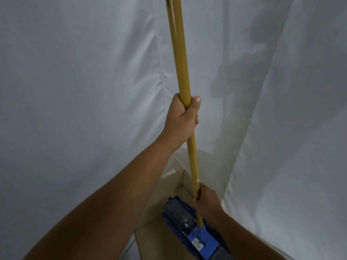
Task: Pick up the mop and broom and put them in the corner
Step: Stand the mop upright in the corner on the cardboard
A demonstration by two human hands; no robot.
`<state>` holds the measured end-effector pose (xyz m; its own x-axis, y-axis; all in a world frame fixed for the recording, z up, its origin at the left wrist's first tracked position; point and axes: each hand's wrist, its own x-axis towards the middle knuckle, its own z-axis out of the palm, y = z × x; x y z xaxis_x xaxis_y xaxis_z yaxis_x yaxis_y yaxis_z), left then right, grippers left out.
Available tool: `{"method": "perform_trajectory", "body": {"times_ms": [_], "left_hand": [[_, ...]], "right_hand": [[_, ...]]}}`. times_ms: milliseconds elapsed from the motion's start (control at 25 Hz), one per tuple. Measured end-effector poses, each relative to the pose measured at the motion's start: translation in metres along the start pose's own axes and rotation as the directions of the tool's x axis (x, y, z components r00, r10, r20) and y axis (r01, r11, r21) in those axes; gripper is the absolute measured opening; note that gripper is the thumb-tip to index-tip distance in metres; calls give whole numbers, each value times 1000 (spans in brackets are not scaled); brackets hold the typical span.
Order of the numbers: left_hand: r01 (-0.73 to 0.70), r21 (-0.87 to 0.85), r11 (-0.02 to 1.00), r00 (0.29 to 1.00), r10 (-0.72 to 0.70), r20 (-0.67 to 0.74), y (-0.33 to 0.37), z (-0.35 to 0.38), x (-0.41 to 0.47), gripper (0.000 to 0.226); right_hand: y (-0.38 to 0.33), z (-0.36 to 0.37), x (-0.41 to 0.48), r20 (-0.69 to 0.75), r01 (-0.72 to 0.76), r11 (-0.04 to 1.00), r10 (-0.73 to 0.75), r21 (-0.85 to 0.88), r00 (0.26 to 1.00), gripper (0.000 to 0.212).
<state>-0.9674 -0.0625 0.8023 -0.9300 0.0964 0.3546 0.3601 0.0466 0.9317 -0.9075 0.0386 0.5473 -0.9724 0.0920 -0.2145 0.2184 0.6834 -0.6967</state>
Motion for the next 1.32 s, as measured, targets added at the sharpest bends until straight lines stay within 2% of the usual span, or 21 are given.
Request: {"method": "perform_trajectory", "body": {"times_ms": [280, 480, 680, 880, 1080, 1320], "left_hand": [[82, 21, 996, 996, -83, 33, -51, 22, 9, 12], [167, 96, 981, 982, -175, 72, -98, 40, 11, 10], [227, 234, 945, 941, -275, 196, -151, 52, 7, 14], [289, 351, 891, 872, -396, 287, -192, 59, 7, 10], [379, 543, 750, 807, -554, 203, -238, 56, 7, 18], [461, 515, 723, 782, -605, 150, -253, 63, 30, 17]], "right_hand": [[13, -3, 35, -57, 0, 1000, 0, -10, 998, 13], [28, 1, 61, -56, 1, 1000, -1, 8, 998, 15], [46, 12, 79, -31, -39, 999, 40, 24, 999, 19], [72, 28, 90, 9, -126, 991, 126, 34, 992, 10], [83, 33, 104, -23, -168, 981, 171, 97, 985, 15], [65, 18, 125, -50, -75, 986, 83, 149, 995, 33]]}}
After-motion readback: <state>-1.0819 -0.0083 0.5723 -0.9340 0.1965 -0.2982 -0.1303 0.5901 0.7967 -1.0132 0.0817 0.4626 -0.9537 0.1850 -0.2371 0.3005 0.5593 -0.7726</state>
